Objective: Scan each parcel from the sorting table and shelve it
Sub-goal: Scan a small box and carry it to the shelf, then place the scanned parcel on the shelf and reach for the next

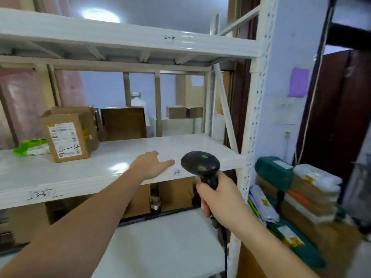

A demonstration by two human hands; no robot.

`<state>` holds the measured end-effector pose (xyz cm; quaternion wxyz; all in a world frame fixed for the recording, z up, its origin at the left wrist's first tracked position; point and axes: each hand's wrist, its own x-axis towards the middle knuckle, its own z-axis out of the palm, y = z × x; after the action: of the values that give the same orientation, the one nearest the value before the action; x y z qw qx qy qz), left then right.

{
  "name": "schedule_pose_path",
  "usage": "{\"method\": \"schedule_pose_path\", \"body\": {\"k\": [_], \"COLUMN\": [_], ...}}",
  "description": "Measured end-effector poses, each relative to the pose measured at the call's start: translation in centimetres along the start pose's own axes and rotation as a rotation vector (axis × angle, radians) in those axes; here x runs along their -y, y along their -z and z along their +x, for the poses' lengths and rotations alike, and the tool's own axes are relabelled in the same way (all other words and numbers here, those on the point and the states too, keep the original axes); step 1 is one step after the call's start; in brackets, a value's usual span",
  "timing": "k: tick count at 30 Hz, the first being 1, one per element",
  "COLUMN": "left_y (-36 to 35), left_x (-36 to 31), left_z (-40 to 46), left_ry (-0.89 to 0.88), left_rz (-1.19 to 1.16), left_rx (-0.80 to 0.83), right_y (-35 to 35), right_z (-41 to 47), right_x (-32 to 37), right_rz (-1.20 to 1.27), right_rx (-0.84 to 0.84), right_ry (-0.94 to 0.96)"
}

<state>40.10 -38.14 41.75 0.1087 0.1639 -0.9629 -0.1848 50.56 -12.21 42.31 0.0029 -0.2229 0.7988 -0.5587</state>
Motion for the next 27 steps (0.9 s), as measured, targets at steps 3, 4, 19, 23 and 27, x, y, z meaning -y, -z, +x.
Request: {"method": "schedule_pose_path", "body": {"k": [3, 4, 19, 23, 27], "left_y": [-3.5, -4.7, -19.9, -25.0, -29.4], "left_x": [-7.6, -10.2, -34.1, -37.1, -40.3], "left_z": [0.9, 1.1, 1.2, 1.8, 3.1], "left_ry": [-0.168, -0.223, -0.75, -0.76, -0.758], "left_rz": [-0.043, -0.059, -0.13, -0.088, -0.045], "left_rx": [0.045, 0.054, 0.307, 0.401, 0.45], "right_y": [5.2, 6.8, 19.9, 22.4, 26.1], "right_z": [-1.8, -2.4, -8.2, -8.0, -6.9], "right_x": [-2.0, -2.6, -9.7, -12.9, -16.5], "right_rz": [-0.067, -0.081, -0.156, -0.127, -0.125], "right_rx": [-0.164, -0.216, -0.691, -0.725, -0.739], "right_ry": [-0.054, -0.071, -0.314, -0.354, -0.397]}}
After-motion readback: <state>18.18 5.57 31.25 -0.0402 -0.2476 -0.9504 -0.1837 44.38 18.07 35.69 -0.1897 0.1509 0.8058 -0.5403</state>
